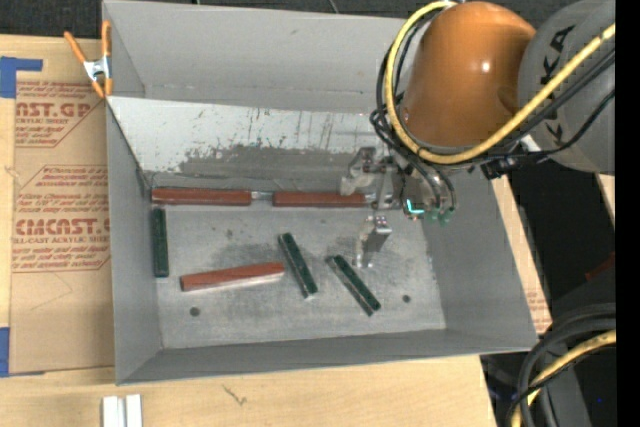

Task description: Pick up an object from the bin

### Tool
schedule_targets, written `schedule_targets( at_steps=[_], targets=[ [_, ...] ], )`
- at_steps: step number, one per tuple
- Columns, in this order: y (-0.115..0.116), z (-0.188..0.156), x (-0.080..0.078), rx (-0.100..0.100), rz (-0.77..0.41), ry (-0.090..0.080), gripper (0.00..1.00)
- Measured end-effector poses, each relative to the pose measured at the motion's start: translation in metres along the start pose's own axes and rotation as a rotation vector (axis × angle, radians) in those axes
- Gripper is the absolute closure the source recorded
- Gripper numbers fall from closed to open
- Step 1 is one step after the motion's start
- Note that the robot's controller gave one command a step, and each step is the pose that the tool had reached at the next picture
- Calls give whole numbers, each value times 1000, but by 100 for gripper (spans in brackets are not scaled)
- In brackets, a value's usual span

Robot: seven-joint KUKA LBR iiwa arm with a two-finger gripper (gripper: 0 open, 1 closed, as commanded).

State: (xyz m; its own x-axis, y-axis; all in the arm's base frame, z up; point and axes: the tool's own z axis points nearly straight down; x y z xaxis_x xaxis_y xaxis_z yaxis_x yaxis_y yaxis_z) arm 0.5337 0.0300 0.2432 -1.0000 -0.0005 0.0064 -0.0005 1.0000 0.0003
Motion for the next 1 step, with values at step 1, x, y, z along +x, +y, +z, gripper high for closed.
schedule_targets(
  at_steps=[1],
  targets=[
    [0,-4,-1,0,0,-8,0]
  ],
)
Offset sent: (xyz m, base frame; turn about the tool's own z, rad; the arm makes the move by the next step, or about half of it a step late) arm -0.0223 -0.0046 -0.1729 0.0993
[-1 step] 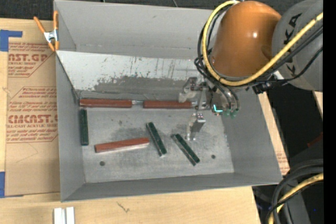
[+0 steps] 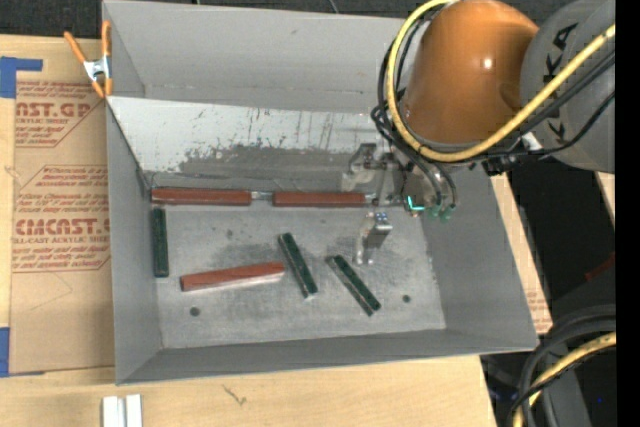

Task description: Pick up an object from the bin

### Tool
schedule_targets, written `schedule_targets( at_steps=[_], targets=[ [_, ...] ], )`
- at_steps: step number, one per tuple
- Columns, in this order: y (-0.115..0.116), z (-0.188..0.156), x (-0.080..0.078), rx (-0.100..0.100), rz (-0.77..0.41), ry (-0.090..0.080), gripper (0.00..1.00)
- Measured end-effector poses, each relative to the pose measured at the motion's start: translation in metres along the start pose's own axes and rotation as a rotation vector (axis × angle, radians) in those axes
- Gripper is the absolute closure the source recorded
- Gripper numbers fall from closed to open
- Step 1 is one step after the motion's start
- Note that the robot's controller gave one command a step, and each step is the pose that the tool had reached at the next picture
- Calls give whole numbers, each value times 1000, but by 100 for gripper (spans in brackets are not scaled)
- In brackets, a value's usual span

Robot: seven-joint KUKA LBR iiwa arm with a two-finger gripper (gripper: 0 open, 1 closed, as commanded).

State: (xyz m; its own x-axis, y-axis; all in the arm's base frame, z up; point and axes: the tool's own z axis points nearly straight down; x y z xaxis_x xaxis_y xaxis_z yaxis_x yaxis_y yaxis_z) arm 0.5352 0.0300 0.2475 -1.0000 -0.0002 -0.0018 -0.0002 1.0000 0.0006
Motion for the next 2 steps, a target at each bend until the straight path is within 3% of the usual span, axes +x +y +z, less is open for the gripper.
schedule_targets(
  at_steps=[1,2],
  targets=[
    [-1,45,5,-1,26,-7,0],
    [-7,107,16,0,38,-3,0]
  ],
)
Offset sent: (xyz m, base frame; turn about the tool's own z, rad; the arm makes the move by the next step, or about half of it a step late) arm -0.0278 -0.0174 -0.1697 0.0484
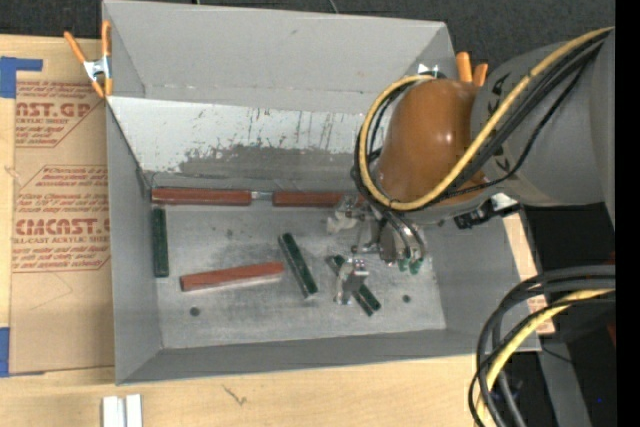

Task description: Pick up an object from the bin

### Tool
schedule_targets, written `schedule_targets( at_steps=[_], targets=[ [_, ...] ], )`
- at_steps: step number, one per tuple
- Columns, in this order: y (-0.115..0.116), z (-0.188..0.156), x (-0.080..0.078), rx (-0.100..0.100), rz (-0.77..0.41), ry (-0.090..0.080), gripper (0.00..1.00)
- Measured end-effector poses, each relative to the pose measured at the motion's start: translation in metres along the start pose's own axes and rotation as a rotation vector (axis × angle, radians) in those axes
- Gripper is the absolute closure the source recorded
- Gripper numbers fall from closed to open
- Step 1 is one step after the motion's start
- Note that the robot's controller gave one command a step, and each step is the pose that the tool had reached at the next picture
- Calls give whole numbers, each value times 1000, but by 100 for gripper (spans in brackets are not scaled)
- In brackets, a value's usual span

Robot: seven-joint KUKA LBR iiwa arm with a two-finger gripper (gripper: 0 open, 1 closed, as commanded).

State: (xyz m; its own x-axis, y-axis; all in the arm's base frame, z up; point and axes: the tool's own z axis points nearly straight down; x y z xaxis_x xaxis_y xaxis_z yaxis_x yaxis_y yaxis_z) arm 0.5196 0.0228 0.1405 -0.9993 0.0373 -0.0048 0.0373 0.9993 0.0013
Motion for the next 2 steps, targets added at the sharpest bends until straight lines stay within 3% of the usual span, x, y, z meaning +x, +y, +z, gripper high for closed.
schedule_targets(
  at_steps=[1,2],
  targets=[
    [23,30,-3,2,-4,8,0],
    [47,64,-18,-2,-8,-13,100]
  ],
)
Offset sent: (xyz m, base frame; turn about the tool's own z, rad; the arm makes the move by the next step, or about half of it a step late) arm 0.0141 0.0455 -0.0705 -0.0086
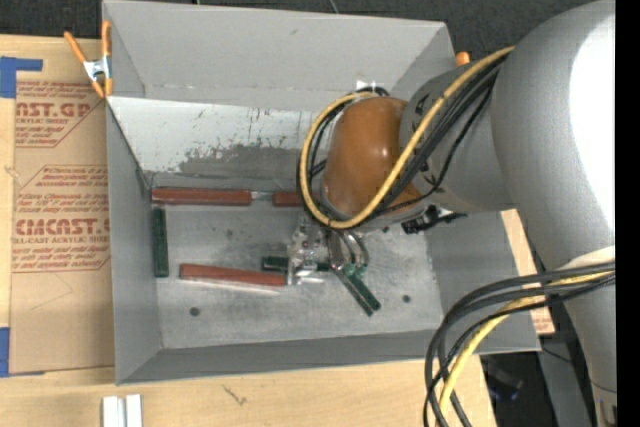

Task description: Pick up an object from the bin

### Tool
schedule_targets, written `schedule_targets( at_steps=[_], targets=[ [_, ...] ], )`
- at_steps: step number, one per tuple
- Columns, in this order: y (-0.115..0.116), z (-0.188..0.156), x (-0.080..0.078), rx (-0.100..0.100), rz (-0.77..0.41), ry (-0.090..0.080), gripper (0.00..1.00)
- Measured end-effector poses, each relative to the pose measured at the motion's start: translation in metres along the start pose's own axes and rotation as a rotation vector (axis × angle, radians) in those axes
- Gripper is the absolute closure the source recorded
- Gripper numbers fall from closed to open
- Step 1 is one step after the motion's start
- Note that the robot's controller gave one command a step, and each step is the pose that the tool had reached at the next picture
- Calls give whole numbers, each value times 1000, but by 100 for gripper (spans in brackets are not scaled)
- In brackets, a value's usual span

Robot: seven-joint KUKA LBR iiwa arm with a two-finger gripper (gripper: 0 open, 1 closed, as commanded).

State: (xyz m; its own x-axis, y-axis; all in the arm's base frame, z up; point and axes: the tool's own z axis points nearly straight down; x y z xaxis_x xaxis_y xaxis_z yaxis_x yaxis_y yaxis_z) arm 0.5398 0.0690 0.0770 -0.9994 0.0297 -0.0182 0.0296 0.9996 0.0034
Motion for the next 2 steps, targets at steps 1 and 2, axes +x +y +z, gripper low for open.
schedule_targets(
  at_steps=[1,2],
  targets=[
    [0,0,0,0,0,0,100],
    [28,-127,-13,2,-42,16,100]
  ],
)
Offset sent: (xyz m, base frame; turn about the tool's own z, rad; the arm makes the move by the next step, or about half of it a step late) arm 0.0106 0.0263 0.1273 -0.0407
